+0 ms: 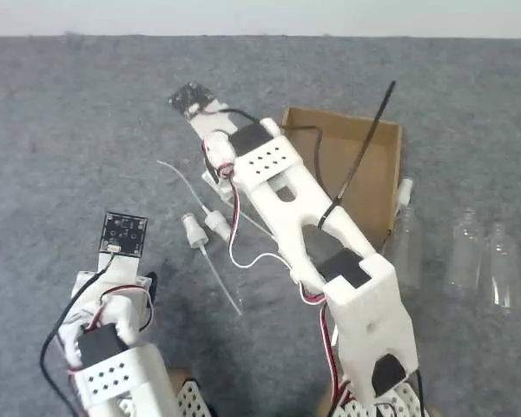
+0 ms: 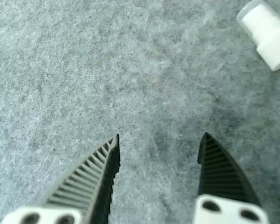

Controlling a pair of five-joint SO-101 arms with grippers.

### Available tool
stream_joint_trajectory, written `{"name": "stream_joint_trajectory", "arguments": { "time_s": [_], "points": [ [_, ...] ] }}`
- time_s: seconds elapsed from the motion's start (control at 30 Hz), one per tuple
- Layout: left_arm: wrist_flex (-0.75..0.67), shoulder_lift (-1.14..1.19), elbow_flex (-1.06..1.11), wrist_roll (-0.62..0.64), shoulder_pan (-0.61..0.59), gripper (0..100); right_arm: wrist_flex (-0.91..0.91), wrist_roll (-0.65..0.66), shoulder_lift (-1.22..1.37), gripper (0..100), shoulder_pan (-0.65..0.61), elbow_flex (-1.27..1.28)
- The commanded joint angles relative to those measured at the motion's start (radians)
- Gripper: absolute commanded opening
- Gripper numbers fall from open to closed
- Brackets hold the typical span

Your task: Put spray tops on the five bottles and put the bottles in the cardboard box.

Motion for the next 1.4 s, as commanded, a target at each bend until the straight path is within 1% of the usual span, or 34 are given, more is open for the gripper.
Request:
{"name": "stream_joint_trajectory", "arguments": {
  "time_s": [0.0, 0.13, 0.23, 0.43, 0.63, 0.7, 0.8, 0.93, 1.03, 1.1, 1.2, 1.37],
  "points": [
    [0.012, -0.014, -0.004, -0.011, 0.002, 25, 0.191, -0.012, -0.051, 1.0, 0.012, -0.193],
    [0.012, -0.014, -0.004, -0.011, 0.002, 25, 0.407, -0.014, -0.077, 1.1, 0.013, -0.27],
    [0.011, -0.014, -0.004, -0.011, 0.002, 25, 0.503, -0.014, -0.108, 1.1, 0.008, -0.276],
    [0.011, -0.014, -0.004, -0.011, 0.002, 25, 0.526, -0.014, -0.232, 1.7, 0.028, -0.269],
    [0.011, -0.014, -0.004, -0.011, 0.002, 25, 0.524, -0.006, -0.466, 14.6, 0.137, -0.074],
    [0.009, -0.014, -0.004, -0.011, 0.002, 25, 0.522, -0.003, -0.553, 14.8, 0.203, 0.006],
    [0.009, -0.014, -0.004, -0.011, 0.002, 25, 0.521, 0.052, -0.674, 15.0, 0.332, 0.13],
    [0.011, -0.014, -0.004, -0.011, 0.002, 25, 0.519, 0.129, -0.786, 15.1, 0.542, 0.302],
    [0.011, -0.014, -0.004, -0.011, 0.003, 25, 0.515, 0.226, -0.825, 15.2, 0.723, 0.411],
    [0.012, -0.014, -0.004, -0.011, 0.006, 25, 0.478, 0.285, -0.828, 15.2, 0.852, 0.474],
    [0.012, -0.014, -0.004, -0.011, 0.006, 25, 0.377, 0.373, -0.826, 15.2, 1.038, 0.566],
    [0.012, -0.014, -0.004, -0.011, 0.006, 25, 0.231, 0.479, -0.826, 15.3, 1.241, 0.683]
  ]
}}
